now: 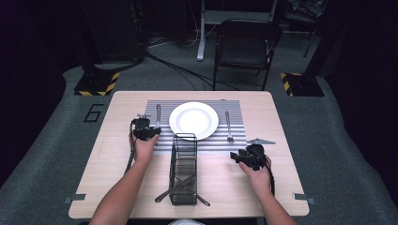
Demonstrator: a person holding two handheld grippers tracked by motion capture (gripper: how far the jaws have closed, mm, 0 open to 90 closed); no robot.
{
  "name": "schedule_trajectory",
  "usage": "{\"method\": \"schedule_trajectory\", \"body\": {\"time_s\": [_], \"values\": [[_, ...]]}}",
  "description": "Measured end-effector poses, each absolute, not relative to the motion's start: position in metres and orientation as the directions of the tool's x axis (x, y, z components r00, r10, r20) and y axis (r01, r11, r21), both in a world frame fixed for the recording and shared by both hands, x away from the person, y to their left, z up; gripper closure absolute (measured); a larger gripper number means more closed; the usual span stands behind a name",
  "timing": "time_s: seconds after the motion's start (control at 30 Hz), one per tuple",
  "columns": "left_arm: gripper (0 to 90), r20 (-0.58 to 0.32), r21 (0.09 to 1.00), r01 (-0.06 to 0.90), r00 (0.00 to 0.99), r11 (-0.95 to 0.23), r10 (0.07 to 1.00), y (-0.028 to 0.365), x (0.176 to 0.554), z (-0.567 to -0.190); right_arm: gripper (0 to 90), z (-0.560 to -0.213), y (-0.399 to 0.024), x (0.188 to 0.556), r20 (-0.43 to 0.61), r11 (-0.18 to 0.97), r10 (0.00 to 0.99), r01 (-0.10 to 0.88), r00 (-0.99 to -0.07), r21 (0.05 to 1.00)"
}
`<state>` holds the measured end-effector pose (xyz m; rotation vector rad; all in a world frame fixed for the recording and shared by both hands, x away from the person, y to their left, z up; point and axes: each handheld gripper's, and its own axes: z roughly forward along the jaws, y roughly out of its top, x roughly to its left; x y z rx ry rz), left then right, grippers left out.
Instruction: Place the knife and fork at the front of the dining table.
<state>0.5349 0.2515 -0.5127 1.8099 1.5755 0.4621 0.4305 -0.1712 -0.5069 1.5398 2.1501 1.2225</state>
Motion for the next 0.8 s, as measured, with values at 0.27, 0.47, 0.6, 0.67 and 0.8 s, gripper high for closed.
{"method": "schedule_trajectory", "body": {"time_s": [0.27, 0.47, 0.6, 0.67, 0.8], "values": [[64.3, -0.168, 0.713, 0.701, 0.198, -0.019, 0.966, 0.2528, 0.5316, -0.5165, 51.6, -0.5079, -0.1741, 0.431, 0.3, 0.076, 0.861, 0.687, -0.41, 0.723], [67.7, -0.169, 0.723, 0.69, 0.205, -0.02, 0.964, 0.2558, 0.5304, -0.5182, 51.6, -0.5083, -0.1732, 0.4311, 0.302, 0.078, 0.86, 0.689, -0.412, 0.72], [67.7, -0.172, 0.721, 0.693, 0.205, -0.019, 0.964, 0.256, 0.5305, -0.5179, 51.6, -0.5087, -0.173, 0.4314, 0.3, 0.079, 0.86, 0.688, -0.413, 0.721], [67.7, -0.172, 0.724, 0.69, 0.208, -0.02, 0.963, 0.2562, 0.5306, -0.5183, 51.6, -0.5086, -0.1731, 0.4313, 0.302, 0.078, 0.86, 0.691, -0.411, 0.719], [67.7, -0.171, 0.721, 0.692, 0.212, -0.024, 0.962, 0.257, 0.5306, -0.5181, 51.6, -0.5087, -0.1737, 0.4316, 0.303, 0.075, 0.861, 0.69, -0.41, 0.72]]}}
